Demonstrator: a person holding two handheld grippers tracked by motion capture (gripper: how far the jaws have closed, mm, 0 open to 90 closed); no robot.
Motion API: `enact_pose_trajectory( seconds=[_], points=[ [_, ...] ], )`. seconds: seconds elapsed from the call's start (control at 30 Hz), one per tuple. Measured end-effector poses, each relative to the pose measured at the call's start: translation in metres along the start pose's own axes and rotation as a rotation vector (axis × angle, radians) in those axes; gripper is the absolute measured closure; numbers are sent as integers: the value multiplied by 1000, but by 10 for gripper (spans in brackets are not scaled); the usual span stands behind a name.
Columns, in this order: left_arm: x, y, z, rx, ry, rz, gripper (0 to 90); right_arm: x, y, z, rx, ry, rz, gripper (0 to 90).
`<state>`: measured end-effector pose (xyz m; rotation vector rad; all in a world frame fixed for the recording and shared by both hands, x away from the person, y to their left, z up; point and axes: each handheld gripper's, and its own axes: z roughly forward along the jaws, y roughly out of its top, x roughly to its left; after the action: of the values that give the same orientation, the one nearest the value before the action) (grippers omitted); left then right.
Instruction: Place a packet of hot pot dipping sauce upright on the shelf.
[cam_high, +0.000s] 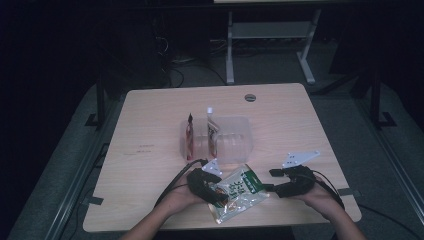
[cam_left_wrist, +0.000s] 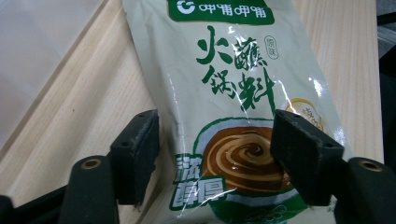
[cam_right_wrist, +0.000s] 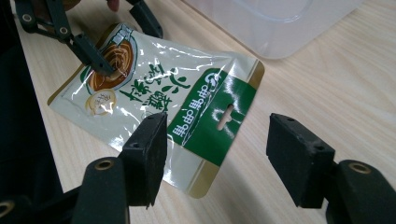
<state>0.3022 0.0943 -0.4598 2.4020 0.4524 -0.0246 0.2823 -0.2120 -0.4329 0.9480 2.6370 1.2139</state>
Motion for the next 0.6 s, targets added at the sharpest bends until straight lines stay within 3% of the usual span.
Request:
enact_pose_trajectory(
  seconds=[0.17,0.37,0.47,0.6],
  points=[
    [-3,-1,0,-15,26,0,450,-1,0,0,-4,2,8,376],
    [-2,-2,1,-34,20,2,647,-4,0,0,-9,7,13,378],
    [0,-3,1,-47,3,-5,760,-5,0,1,-12,9,12,377],
    [3,-4,1,-57,-21,-20,834,-5,0,0,-14,16,19,372]
  ],
)
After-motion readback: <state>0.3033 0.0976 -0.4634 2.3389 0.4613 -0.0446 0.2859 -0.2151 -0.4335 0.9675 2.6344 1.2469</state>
